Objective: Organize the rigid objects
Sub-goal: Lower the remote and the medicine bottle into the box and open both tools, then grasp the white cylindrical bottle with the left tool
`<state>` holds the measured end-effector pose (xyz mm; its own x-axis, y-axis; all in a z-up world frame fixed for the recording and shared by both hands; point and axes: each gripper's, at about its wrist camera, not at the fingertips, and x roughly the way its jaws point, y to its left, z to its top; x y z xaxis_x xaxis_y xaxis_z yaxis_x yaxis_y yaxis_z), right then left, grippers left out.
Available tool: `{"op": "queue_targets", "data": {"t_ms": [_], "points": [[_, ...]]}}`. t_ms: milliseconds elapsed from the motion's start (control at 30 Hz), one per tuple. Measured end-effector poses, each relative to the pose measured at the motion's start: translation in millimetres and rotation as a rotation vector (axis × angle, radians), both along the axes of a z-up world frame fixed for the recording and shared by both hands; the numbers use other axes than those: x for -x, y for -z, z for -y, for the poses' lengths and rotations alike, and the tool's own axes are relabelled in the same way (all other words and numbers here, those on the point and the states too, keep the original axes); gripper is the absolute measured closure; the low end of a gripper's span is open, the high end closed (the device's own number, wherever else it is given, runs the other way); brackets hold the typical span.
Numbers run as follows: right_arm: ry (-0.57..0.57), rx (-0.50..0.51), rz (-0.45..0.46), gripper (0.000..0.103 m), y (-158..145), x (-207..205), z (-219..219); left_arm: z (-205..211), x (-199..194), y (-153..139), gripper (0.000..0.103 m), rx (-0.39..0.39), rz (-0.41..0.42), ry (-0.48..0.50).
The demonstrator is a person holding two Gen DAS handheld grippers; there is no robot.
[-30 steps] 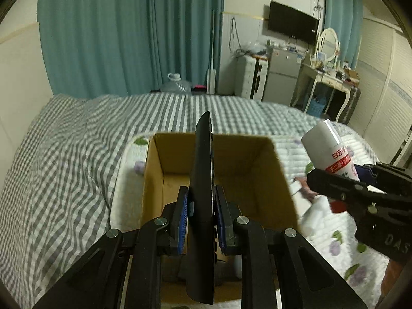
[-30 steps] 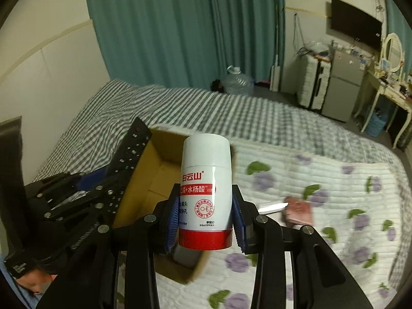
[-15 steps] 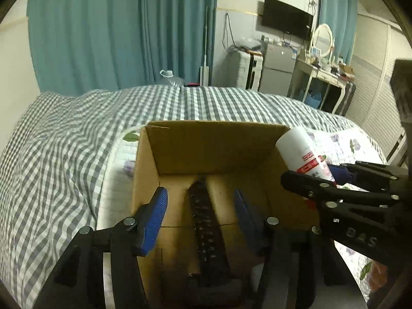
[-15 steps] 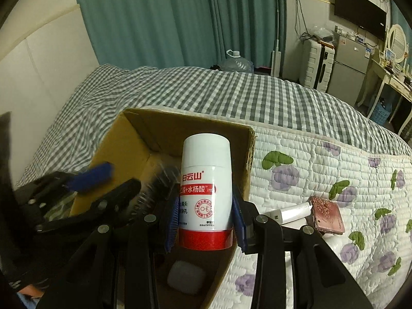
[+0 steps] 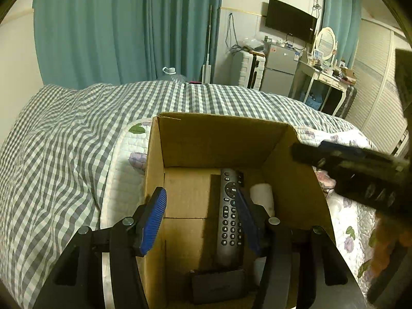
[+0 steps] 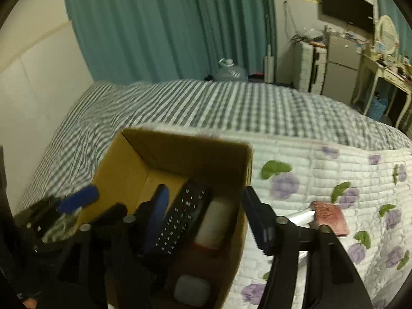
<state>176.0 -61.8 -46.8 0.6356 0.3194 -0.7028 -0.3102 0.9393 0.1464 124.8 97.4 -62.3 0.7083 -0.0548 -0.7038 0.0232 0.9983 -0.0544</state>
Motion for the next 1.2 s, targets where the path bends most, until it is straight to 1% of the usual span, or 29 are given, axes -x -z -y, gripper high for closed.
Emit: {"op": "queue_targets", "data": {"t_ms": [67,167,233,267,367,467,500,533,667,733,800,900,1033,1133,1167,1200], "points": [[0.009,0.013,0.017,0.04,-8.7,2.8,10.7,6.0,1.8,-2.8,0.045,-0.005,-0.007,0.004],[0.033,0.032,0.034,0.033,-23.6,8.8,36.5,22.8,5.4,-14.8,0.044,-0.025,-0.003,0.008],[0.051,0.046,0.05,0.032,-33.5,13.4,54.7,38.2,11.0,-26.3,0.039,-0.034,0.017,0.018],[0.057,0.054,0.056,0.031,-38.4,17.2,64.1,45.4,12.8,-30.6,0.039,-0.035,0.023,0.02],[0.091,0.092,0.079,0.023,-51.1,28.3,98.5,74.3,15.1,-41.6,0.038,-0.035,0.02,0.038],[0.102,0.116,0.079,0.016,-54.3,37.8,129.8,108.7,15.5,-46.2,0.038,-0.041,0.022,0.052],[0.107,0.123,0.074,0.012,-53.1,40.4,140.8,120.5,14.8,-45.7,0.038,-0.04,0.021,0.057],[0.116,0.13,0.072,0.011,-50.9,43.3,152.9,130.6,14.2,-44.7,0.037,-0.04,0.018,0.06],[0.164,0.131,0.048,0.01,-35.1,43.2,195.4,179.4,8.1,-27.3,0.037,-0.067,-0.007,0.11],[0.176,0.12,0.029,0.01,-22.9,39.1,214.7,202.4,3.1,-12.8,0.037,-0.079,-0.03,0.144],[0.182,0.123,0.016,0.01,-9.1,34.8,228.4,224.7,-3.2,5.7,0.037,-0.08,-0.061,0.198],[0.212,0.135,0.015,0.01,16.2,30.4,251.0,248.0,-10.7,31.9,0.037,-0.119,-0.097,0.232],[0.207,0.124,-0.044,0.01,41.6,19.4,268.4,273.7,-26.6,69.7,0.037,-0.178,-0.147,0.26],[0.188,0.158,-0.062,0.01,53.7,7.7,269.5,284.8,-36.4,92.0,0.037,-0.176,-0.186,0.264],[0.185,0.166,-0.066,0.01,57.3,4.8,269.5,288.8,-38.3,98.1,0.037,-0.168,-0.2,0.28],[0.178,0.165,-0.075,0.01,61.0,2.7,269.5,292.8,-39.1,102.7,0.037,-0.177,-0.205,0.29]]}}
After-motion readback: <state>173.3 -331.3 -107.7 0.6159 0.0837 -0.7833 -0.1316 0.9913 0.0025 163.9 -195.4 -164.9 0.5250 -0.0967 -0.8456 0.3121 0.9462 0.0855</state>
